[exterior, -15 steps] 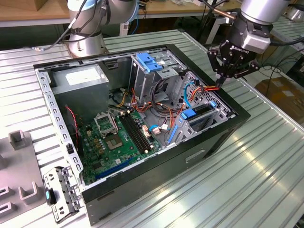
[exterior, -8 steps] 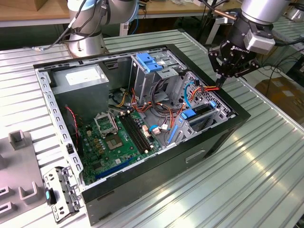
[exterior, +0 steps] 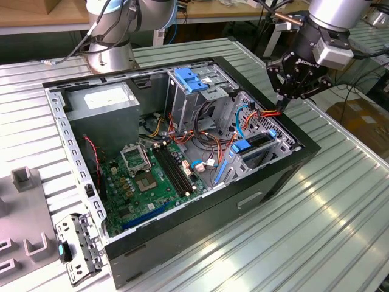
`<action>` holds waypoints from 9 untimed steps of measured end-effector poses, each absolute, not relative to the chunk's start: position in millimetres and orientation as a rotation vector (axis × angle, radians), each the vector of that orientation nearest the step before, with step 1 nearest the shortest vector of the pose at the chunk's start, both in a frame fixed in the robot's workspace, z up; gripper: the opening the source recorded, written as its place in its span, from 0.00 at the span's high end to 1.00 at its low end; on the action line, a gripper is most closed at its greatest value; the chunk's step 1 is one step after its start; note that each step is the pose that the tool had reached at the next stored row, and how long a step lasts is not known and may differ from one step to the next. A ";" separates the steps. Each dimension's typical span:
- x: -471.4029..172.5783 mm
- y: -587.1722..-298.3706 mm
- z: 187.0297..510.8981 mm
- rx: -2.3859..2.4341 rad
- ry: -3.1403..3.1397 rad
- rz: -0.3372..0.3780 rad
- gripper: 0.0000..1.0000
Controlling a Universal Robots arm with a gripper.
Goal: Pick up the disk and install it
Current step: 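Insert the first disk wire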
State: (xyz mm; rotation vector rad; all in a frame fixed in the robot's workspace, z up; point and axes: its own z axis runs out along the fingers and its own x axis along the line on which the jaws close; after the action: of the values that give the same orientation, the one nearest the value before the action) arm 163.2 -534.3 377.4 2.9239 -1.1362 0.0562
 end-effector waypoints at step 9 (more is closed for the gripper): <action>169.9 -533.9 376.0 2.932 -1.114 0.057 0.75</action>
State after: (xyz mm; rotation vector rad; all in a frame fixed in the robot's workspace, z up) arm 169.9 -533.9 376.0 2.9319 -1.1138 0.0567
